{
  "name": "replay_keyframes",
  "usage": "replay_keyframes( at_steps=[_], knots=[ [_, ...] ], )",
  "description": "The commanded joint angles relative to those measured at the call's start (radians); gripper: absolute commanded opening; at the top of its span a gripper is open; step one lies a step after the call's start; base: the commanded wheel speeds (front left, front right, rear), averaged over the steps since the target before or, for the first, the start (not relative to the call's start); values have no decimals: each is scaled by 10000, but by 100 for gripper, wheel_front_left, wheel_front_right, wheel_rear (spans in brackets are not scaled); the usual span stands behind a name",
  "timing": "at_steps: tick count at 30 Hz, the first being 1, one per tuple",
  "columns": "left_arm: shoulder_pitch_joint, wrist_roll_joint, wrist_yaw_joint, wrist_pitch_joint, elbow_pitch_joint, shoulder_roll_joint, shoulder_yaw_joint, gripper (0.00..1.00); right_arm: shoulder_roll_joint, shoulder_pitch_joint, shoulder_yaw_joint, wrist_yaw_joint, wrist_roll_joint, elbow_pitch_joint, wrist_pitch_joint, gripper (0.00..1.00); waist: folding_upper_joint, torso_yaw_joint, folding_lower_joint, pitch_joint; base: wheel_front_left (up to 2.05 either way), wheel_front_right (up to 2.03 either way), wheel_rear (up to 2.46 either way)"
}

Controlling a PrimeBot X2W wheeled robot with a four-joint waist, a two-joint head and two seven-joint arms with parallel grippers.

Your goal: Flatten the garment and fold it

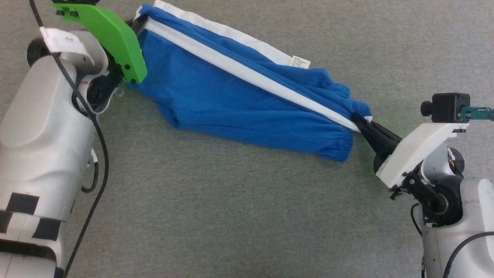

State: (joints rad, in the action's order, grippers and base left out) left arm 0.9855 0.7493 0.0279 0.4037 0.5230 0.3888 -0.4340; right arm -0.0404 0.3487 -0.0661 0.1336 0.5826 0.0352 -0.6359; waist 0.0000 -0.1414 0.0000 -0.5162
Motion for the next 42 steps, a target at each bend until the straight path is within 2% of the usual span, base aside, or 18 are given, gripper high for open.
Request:
replay_keyframes(
  at_steps=[1, 5, 6, 7, 8, 9, 14, 18, 22, 25, 28, 31, 37, 42],
  knots=[
    [301, -164, 58, -78, 70, 173, 21, 0, -99, -19, -26, -29, -9, 224, 53, 0, 0, -285, 0, -264, 0, 0, 0],
    [485, -269, 47, -44, 288, 188, -80, 0, -99, 15, 303, -29, 117, 350, 279, 0, 0, -393, 0, -287, 0, 0, 0],
    [509, -272, 3, -23, 370, 187, -81, 0, -99, 19, 411, -29, 164, 358, 345, 9, 0, -412, 0, -286, 0, 0, 0],
    [524, -274, -71, -21, 457, 176, -68, 5, -99, 21, 513, -29, 209, 344, 434, 100, 0, -420, 0, -279, 0, 0, 0],
    [522, -268, -100, -9, 523, 164, -72, 40, -99, 22, 570, -29, 216, 321, 532, 100, 0, -424, 0, -265, 0, 0, 0],
    [522, -268, -136, -77, 578, 145, -56, 100, -99, 20, 643, -29, 271, 296, 645, 100, 0, -417, 0, -236, 0, 0, 0],
    [404, 182, -81, -761, 696, -180, 354, 100, -99, -205, 676, -29, 569, 90, 1273, 100, 0, -250, 0, 114, 0, 0, 0],
    [151, 477, 164, -1732, 593, -350, 724, 100, -99, -621, 238, -29, 345, -312, 2161, 100, 0, -62, 0, 672, 0, 0, 0],
    [-527, -94, 425, -3310, 177, 26, 669, 100, -99, -1281, -326, -29, -551, -824, 3109, 100, 0, 164, 0, 1406, 0, 0, 0],
    [-1561, -864, 443, -4750, -168, 562, 489, 100, -99, -2023, -412, -29, -1832, -1225, 3266, 100, 0, 356, 0, 2002, 0, 0, 0],
    [-2715, -1308, 175, -5939, -507, 936, 539, 100, -99, -2657, -202, -29, -2556, -1583, 3052, 100, 0, 540, 0, 2405, 0, 0, 0],
    [-3827, -1617, -216, -6505, -1053, 1107, 777, 100, -99, -3120, 111, -29, -2769, -1822, 2720, 100, 0, 800, 0, 2735, 0, 0, 0],
    [-5923, -2357, -923, -6649, -3135, 1039, 2002, 100, -99, -2918, 433, -29, -3080, -1410, 2011, 100, 0, 1106, 0, 3103, 0, 0, 0],
    [-7550, -2742, -1116, -6652, -4314, 603, 2949, 100, -99, -2018, 417, -29, -3581, -196, 1575, 100, 0, 1356, 0, 3260, 0, 0, 0]
  ],
)
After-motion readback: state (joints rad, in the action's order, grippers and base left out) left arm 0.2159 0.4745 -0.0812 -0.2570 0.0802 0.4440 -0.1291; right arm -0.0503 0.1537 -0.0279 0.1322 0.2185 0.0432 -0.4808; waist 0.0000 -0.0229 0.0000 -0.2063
